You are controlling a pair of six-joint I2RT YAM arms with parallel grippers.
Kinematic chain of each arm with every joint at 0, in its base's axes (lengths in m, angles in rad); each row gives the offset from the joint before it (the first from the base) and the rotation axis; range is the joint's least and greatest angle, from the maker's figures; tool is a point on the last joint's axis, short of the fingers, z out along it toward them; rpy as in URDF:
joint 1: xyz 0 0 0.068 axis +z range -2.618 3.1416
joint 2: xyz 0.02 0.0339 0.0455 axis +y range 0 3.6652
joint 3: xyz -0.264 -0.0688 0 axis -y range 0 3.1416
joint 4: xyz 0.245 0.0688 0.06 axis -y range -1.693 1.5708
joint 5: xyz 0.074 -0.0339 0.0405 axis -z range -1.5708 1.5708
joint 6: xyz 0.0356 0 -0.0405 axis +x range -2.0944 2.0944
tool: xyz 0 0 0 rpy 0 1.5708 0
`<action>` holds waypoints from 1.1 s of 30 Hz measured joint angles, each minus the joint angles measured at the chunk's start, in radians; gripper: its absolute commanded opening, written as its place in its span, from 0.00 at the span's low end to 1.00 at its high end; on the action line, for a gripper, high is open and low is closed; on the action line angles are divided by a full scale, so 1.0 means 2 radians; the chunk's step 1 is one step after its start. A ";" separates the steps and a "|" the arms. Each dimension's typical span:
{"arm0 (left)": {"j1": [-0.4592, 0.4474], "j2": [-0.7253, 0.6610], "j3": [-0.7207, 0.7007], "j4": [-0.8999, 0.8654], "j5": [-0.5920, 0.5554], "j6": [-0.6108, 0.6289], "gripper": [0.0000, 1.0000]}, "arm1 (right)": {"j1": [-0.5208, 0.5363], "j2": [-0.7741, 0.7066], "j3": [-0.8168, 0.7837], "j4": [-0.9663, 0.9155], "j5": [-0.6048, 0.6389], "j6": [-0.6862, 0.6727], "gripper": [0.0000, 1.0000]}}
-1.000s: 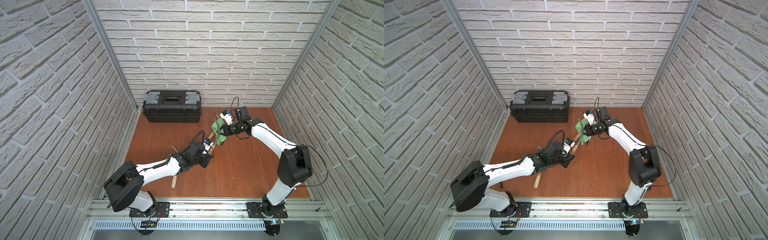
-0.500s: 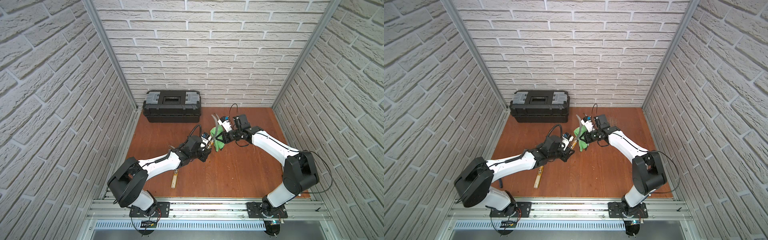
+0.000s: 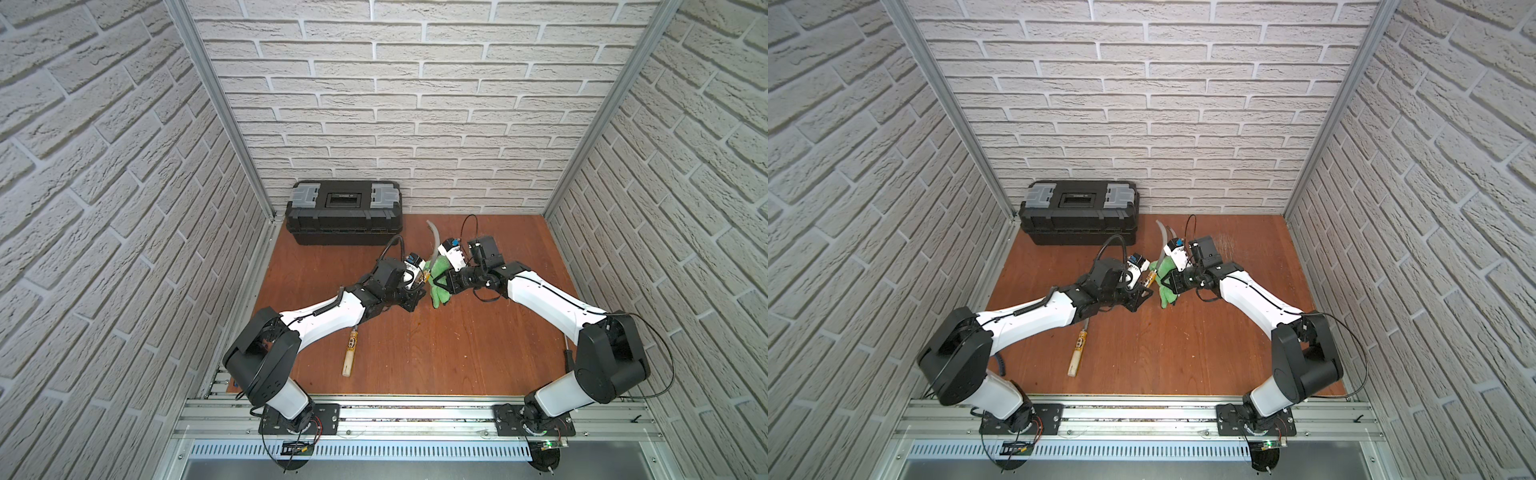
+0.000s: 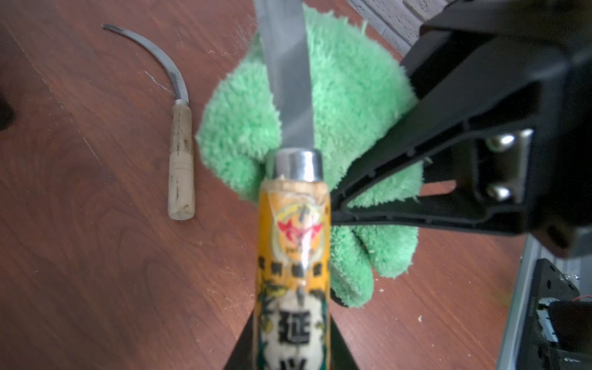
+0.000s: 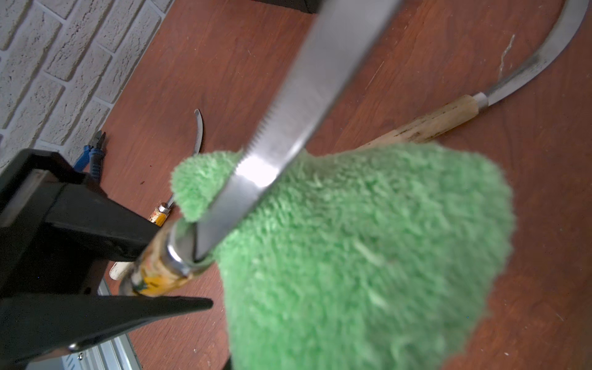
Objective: Wipe small sickles with rags
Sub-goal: Wipe the small sickle.
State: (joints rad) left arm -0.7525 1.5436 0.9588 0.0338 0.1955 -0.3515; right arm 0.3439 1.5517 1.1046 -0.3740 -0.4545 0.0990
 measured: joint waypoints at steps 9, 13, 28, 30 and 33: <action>-0.025 -0.074 -0.024 -0.003 -0.030 -0.013 0.00 | -0.014 0.097 0.118 -0.038 0.005 0.010 0.03; -0.043 -0.080 -0.053 -0.003 -0.039 -0.026 0.00 | -0.017 0.139 0.184 -0.047 0.006 0.010 0.03; -0.056 -0.080 -0.076 -0.006 -0.063 -0.045 0.00 | -0.020 0.168 0.239 -0.066 -0.008 0.008 0.03; -0.056 -0.079 -0.076 -0.005 -0.063 -0.046 0.00 | -0.020 0.168 0.239 -0.066 -0.011 0.008 0.03; -0.056 -0.074 -0.076 -0.004 -0.063 -0.047 0.00 | -0.020 0.167 0.235 -0.066 -0.016 0.008 0.03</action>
State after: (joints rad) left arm -0.8654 1.3960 0.8062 0.0265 0.0704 -0.4465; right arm 0.3031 1.8862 1.5742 -0.5060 -0.4862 0.1150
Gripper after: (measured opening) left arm 0.253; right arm 0.174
